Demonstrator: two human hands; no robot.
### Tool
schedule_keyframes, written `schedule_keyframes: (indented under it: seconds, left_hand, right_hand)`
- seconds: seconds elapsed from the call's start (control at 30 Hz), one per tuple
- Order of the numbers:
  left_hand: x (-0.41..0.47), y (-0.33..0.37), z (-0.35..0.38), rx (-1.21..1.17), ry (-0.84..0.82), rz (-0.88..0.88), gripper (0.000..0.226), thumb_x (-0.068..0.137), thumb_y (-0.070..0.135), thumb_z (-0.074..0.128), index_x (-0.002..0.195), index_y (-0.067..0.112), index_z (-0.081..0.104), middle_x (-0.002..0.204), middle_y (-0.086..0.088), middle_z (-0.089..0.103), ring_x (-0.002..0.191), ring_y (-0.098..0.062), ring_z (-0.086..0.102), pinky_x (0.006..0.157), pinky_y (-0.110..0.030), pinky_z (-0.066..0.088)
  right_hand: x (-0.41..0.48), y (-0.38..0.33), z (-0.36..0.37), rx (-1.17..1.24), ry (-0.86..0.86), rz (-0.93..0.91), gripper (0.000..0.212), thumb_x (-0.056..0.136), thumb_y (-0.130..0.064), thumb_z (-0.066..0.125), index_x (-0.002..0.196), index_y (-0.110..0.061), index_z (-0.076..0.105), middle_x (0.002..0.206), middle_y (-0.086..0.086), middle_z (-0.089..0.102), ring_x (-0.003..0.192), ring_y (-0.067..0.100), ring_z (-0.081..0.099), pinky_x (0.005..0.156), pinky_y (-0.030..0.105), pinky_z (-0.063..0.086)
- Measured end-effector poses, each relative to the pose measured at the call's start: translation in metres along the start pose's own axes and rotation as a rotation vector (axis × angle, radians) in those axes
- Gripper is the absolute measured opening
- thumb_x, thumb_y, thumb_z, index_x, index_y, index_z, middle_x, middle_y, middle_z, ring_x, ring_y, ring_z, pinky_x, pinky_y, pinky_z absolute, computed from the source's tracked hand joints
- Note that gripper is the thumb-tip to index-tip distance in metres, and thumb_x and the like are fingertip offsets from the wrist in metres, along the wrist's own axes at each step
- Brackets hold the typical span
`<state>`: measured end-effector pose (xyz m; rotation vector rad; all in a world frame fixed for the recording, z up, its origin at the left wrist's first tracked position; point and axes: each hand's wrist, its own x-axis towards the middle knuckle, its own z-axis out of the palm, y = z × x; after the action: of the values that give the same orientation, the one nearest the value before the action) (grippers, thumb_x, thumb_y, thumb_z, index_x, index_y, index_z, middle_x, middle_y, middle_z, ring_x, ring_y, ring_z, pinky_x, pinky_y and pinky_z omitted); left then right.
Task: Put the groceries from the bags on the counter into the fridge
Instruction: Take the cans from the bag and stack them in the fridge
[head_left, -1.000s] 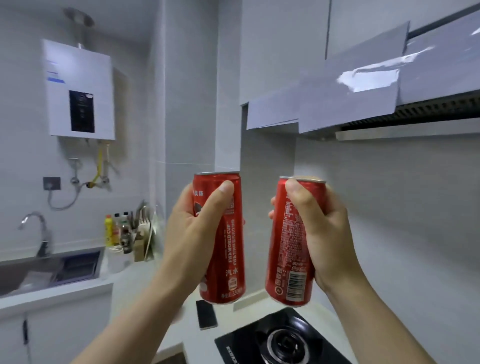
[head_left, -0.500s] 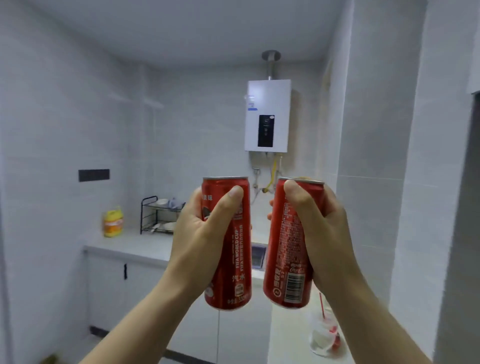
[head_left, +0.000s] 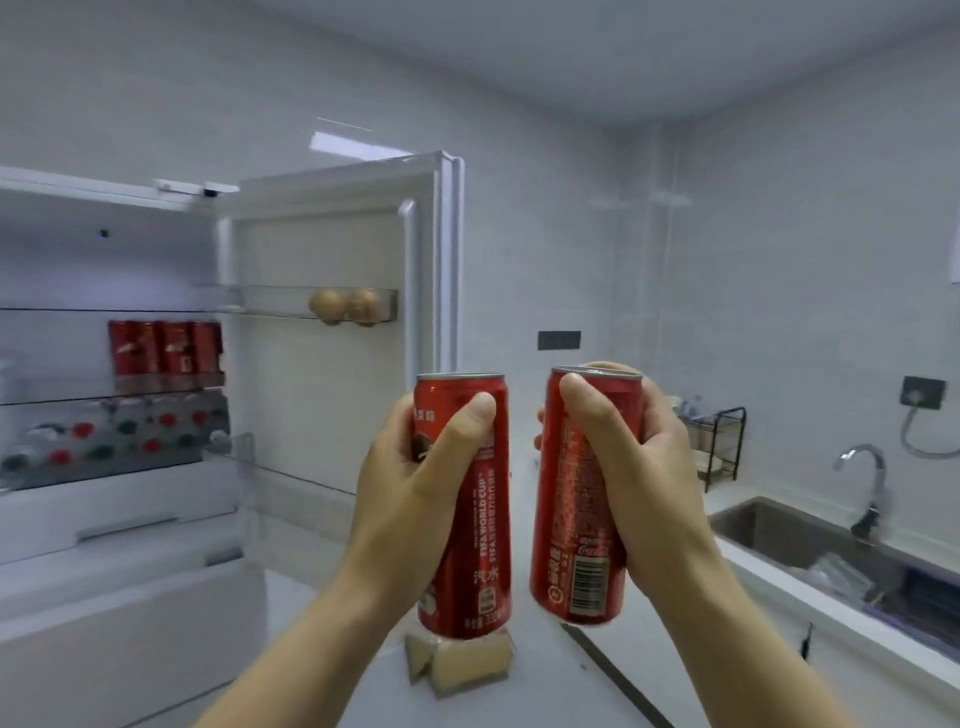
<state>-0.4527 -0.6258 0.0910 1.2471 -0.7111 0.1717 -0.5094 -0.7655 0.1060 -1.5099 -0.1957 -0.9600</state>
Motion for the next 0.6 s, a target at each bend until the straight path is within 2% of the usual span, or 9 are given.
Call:
schedule_keyframes:
  seconds: [0.07, 0.17, 0.3, 0.43, 0.53, 0.6]
  left_hand:
    - [-0.005, 0.008, -0.033, 0.046, 0.076, 0.012, 0.054, 0.064, 0.058, 0.067, 0.099, 0.016, 0.06, 0.086, -0.014, 0.069, 0.075, -0.031, 0.07, 0.063, -0.036, 0.059]
    - [-0.011, 0.026, -0.087, 0.091, 0.184, 0.047, 0.05, 0.07, 0.05, 0.068, 0.099, 0.01, 0.059, 0.084, -0.019, 0.066, 0.068, -0.027, 0.069, 0.058, -0.032, 0.057]
    - [-0.021, 0.05, -0.151, 0.171, 0.297, 0.085, 0.054, 0.067, 0.055, 0.066, 0.101, 0.012, 0.06, 0.088, -0.017, 0.068, 0.074, -0.029, 0.07, 0.062, -0.031, 0.057]
    - [-0.033, 0.073, -0.209, 0.236, 0.361, 0.12, 0.048, 0.069, 0.051, 0.066, 0.098, 0.013, 0.061, 0.085, -0.012, 0.07, 0.072, -0.024, 0.071, 0.059, -0.023, 0.055]
    - [-0.045, 0.087, -0.253, 0.26, 0.392, 0.124, 0.042, 0.071, 0.051, 0.063, 0.099, 0.02, 0.062, 0.086, -0.007, 0.071, 0.075, -0.022, 0.071, 0.06, -0.024, 0.055]
    - [-0.051, 0.095, -0.281, 0.287, 0.409, 0.117, 0.041, 0.072, 0.051, 0.059, 0.1, 0.021, 0.062, 0.086, -0.005, 0.072, 0.077, -0.022, 0.072, 0.061, -0.026, 0.057]
  right_hand:
    - [0.002, 0.008, 0.032, 0.059, -0.064, 0.012, 0.036, 0.064, -0.056, 0.071, 0.091, -0.033, 0.064, 0.09, 0.016, 0.07, 0.08, 0.036, 0.069, 0.066, 0.046, 0.06]
    - [0.001, 0.014, 0.086, 0.138, -0.177, 0.028, 0.036, 0.064, -0.056, 0.07, 0.092, -0.033, 0.064, 0.088, 0.014, 0.07, 0.08, 0.034, 0.069, 0.063, 0.042, 0.06]
    - [-0.009, 0.014, 0.156, 0.202, -0.303, 0.019, 0.042, 0.062, -0.059, 0.07, 0.096, -0.035, 0.063, 0.091, 0.01, 0.069, 0.079, 0.029, 0.07, 0.064, 0.035, 0.059]
    - [-0.023, 0.008, 0.22, 0.234, -0.348, 0.003, 0.035, 0.064, -0.058, 0.07, 0.092, -0.039, 0.063, 0.089, 0.007, 0.07, 0.077, 0.024, 0.071, 0.062, 0.03, 0.058]
    - [-0.034, 0.004, 0.265, 0.257, -0.371, 0.004, 0.025, 0.068, -0.053, 0.071, 0.089, -0.042, 0.063, 0.089, 0.003, 0.071, 0.079, 0.022, 0.072, 0.063, 0.029, 0.057]
    - [-0.042, 0.003, 0.291, 0.273, -0.381, 0.004, 0.029, 0.065, -0.056, 0.071, 0.09, -0.043, 0.063, 0.09, 0.003, 0.071, 0.08, 0.021, 0.071, 0.063, 0.031, 0.058]
